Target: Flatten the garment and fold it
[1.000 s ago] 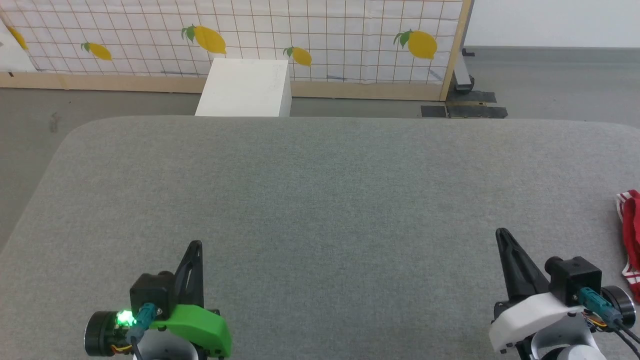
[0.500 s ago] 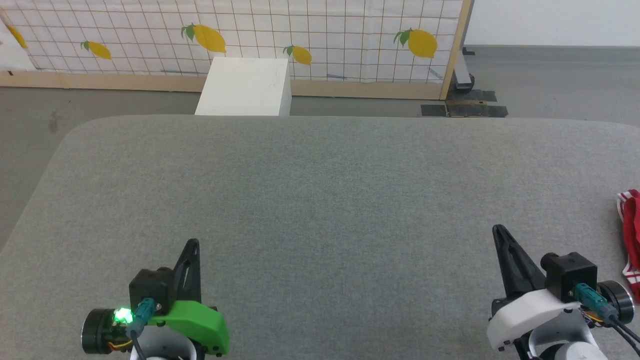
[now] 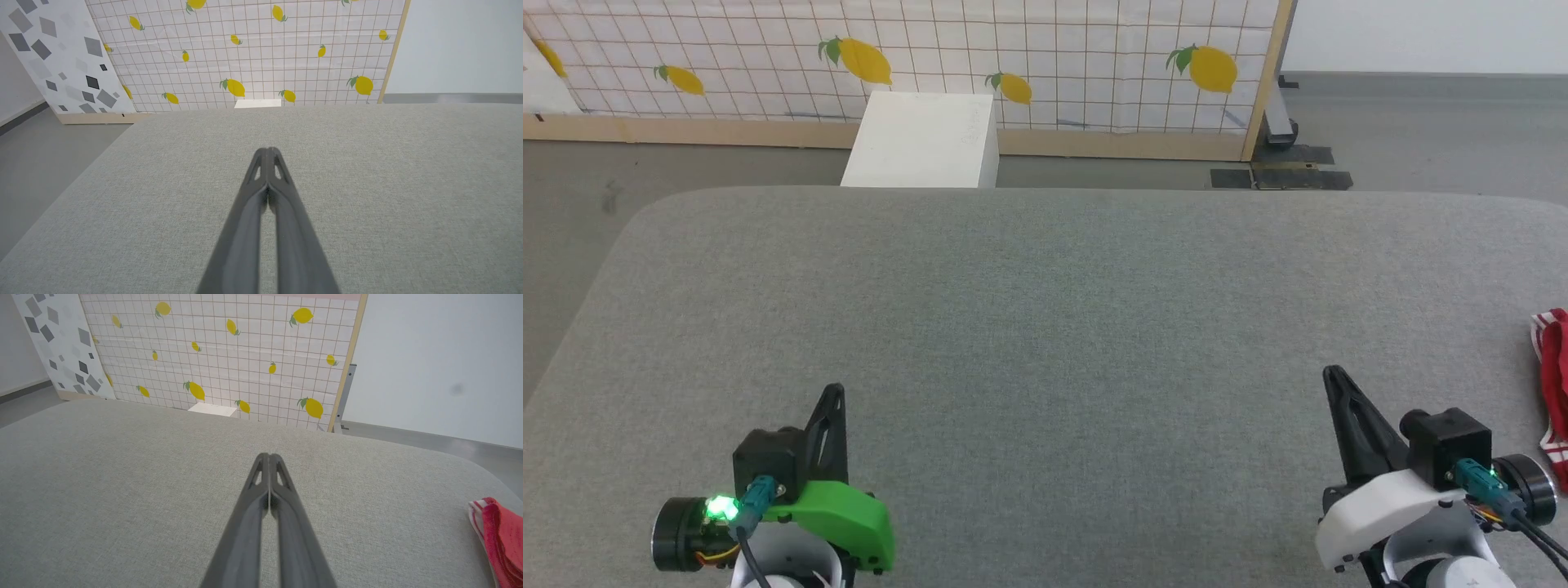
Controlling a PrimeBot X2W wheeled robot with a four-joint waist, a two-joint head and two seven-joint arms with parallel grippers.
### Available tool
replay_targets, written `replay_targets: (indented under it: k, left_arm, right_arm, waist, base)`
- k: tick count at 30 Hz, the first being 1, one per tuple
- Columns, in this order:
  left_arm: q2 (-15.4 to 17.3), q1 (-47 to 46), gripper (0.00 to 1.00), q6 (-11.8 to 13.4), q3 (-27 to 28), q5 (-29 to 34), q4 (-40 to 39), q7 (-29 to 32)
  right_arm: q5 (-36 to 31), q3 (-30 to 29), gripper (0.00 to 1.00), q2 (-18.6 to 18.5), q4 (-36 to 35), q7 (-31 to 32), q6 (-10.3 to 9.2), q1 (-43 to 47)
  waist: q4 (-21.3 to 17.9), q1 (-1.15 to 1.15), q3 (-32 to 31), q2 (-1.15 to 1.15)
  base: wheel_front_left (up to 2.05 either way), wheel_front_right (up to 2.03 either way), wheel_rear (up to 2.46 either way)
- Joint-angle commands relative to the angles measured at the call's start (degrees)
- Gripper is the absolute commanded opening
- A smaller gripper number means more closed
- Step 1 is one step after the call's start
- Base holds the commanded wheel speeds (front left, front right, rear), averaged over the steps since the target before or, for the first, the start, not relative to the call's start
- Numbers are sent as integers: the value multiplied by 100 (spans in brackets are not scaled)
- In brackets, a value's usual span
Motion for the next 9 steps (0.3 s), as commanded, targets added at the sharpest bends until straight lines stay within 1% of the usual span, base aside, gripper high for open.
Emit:
replay_targets:
  k: [1, 9]
  left_arm:
    - [-30, -99, 0, 37, 38, 83, -36, 31]
    - [-30, -109, 0, 43, 46, 98, -41, 58]
  right_arm:
    - [-60, 17, 0, 14, -59, 31, -10, -104]
    - [-73, 25, 0, 14, -72, 50, -10, -108]
  waist:
    - [0, 0, 2, 0]
    - [0, 0, 4, 0]
  base:
    - [0, 0, 0]
    - [0, 0, 0]
